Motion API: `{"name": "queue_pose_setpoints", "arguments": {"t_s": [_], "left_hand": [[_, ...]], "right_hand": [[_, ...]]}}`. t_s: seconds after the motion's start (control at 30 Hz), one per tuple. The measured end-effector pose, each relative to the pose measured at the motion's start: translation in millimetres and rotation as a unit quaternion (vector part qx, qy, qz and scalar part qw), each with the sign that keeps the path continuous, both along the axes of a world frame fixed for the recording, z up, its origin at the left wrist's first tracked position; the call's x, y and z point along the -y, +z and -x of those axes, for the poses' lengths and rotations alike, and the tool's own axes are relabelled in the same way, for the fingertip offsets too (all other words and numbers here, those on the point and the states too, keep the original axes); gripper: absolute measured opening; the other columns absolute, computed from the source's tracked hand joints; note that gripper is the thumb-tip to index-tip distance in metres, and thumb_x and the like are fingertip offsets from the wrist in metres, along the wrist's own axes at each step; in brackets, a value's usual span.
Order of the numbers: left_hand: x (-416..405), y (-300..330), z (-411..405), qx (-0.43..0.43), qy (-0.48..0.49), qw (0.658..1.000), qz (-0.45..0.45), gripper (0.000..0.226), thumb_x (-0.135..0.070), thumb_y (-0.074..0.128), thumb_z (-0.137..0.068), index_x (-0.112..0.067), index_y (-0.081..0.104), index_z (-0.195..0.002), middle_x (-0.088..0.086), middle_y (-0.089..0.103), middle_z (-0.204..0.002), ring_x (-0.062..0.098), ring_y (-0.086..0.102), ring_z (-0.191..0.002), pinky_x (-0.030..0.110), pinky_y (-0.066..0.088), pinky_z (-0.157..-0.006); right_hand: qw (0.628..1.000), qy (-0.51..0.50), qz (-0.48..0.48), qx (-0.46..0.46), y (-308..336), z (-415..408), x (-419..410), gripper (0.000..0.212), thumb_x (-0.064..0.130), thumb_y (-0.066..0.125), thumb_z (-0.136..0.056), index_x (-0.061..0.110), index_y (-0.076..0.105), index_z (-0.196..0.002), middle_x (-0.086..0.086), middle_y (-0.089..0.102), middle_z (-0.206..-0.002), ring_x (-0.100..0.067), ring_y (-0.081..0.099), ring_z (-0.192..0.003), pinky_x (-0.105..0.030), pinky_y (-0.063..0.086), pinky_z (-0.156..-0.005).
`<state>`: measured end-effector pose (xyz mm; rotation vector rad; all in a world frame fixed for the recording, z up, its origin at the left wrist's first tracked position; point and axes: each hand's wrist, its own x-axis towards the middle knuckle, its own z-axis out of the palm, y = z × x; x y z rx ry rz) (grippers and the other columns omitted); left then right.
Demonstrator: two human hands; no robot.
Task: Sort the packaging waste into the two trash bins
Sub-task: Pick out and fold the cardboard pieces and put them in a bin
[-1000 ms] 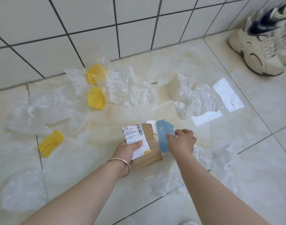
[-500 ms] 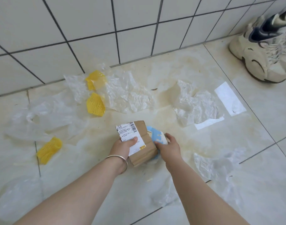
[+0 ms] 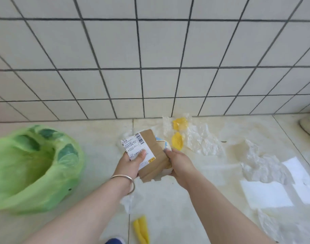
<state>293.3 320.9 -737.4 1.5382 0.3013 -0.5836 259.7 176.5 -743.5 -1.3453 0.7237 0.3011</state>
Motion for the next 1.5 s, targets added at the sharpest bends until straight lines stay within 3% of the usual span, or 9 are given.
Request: {"name": "queue_pose_setpoints", "arguments": {"t_s": [0.47,0.6,0.67,0.77,0.9,1.07,1.17,1.23,1.5], "left_hand": [[-302,170,82,0.227,0.029,0.954,-0.195,0.04,-0.029,0.068,-0.083,-0.021,0.057,-0.12,-0.008,0.065,-0.118,0.01,0.059,-0.108,0.023,0.042,-0.095],[-364,203,119,0.262,0.077,0.939,-0.209,0.031,-0.017,0.063,-0.087,-0.02,0.056,-0.117,-0.011,0.06,-0.108,0.003,0.053,-0.097,-0.008,0.036,-0.068],[-389,206,129,0.269,0.093,0.935,-0.211,0.027,-0.016,0.061,-0.089,-0.03,0.051,-0.109,-0.015,0.056,-0.105,0.005,0.054,-0.102,0.0,0.039,-0.075],[-419,177,139,0.224,0.119,0.946,-0.203,0.036,-0.016,0.059,-0.09,-0.033,0.037,-0.113,-0.013,0.056,-0.113,0.01,0.054,-0.11,0.02,0.038,-0.091],[-440,121,152,0.145,0.121,0.965,-0.182,0.076,-0.004,0.06,-0.087,-0.031,0.014,-0.141,-0.01,0.051,-0.121,0.008,0.054,-0.107,0.018,0.044,-0.087],[-460,59,150,0.041,0.062,0.962,-0.262,0.046,-0.008,0.076,-0.071,-0.04,0.055,-0.097,-0.009,0.063,-0.099,0.015,0.063,-0.099,0.022,0.049,-0.081],[-468,25,143,-0.041,0.005,0.953,-0.3,0.046,-0.018,0.08,-0.068,-0.025,0.062,-0.11,-0.005,0.068,-0.099,0.013,0.062,-0.091,0.02,0.048,-0.076],[-465,22,145,-0.055,-0.013,0.942,-0.331,0.047,-0.02,0.079,-0.07,-0.021,0.063,-0.114,-0.002,0.069,-0.101,0.014,0.062,-0.09,0.02,0.047,-0.08],[-446,-16,130,-0.102,-0.013,0.9,-0.423,0.056,-0.02,0.073,-0.078,-0.019,0.053,-0.13,0.004,0.064,-0.123,0.02,0.059,-0.113,0.022,0.043,-0.092]], "right_hand": [[0.923,0.325,0.126,0.16,164,25,-280,0.031,0.024,0.082,-0.064,0.026,0.062,-0.089,-0.005,0.071,-0.098,-0.026,0.068,-0.091,-0.046,0.053,-0.086],[0.884,0.376,0.166,0.222,190,42,-347,0.018,0.022,0.075,-0.077,0.027,0.061,-0.086,0.008,0.066,-0.08,-0.008,0.06,-0.069,-0.023,0.047,-0.055],[0.864,0.398,0.192,0.242,199,45,-375,0.016,0.021,0.073,-0.079,0.027,0.059,-0.086,0.01,0.063,-0.076,-0.009,0.058,-0.069,-0.02,0.044,-0.058],[0.846,0.435,0.209,0.226,186,49,-406,0.016,0.02,0.073,-0.079,0.023,0.059,-0.087,0.008,0.063,-0.078,-0.012,0.059,-0.074,-0.02,0.045,-0.062],[0.828,0.481,0.233,0.169,134,56,-429,0.02,0.019,0.071,-0.081,0.022,0.059,-0.097,0.013,0.058,-0.071,-0.003,0.055,-0.063,-0.016,0.039,-0.051],[0.776,0.525,0.331,0.11,65,61,-443,0.02,0.022,0.071,-0.077,0.017,0.062,-0.094,0.002,0.059,-0.078,-0.016,0.053,-0.067,-0.022,0.036,-0.048],[0.719,0.575,0.387,0.055,27,58,-454,0.016,0.022,0.066,-0.078,0.02,0.05,-0.076,0.002,0.054,-0.076,-0.021,0.054,-0.075,-0.024,0.034,-0.047],[0.694,0.584,0.42,0.039,18,64,-456,0.013,0.018,0.061,-0.081,0.015,0.057,-0.092,-0.006,0.062,-0.093,-0.027,0.062,-0.087,-0.027,0.043,-0.057],[0.691,0.556,0.46,-0.035,-28,67,-464,0.026,0.016,0.06,-0.088,0.007,0.06,-0.113,-0.01,0.065,-0.115,-0.027,0.064,-0.105,-0.032,0.052,-0.084]]}}
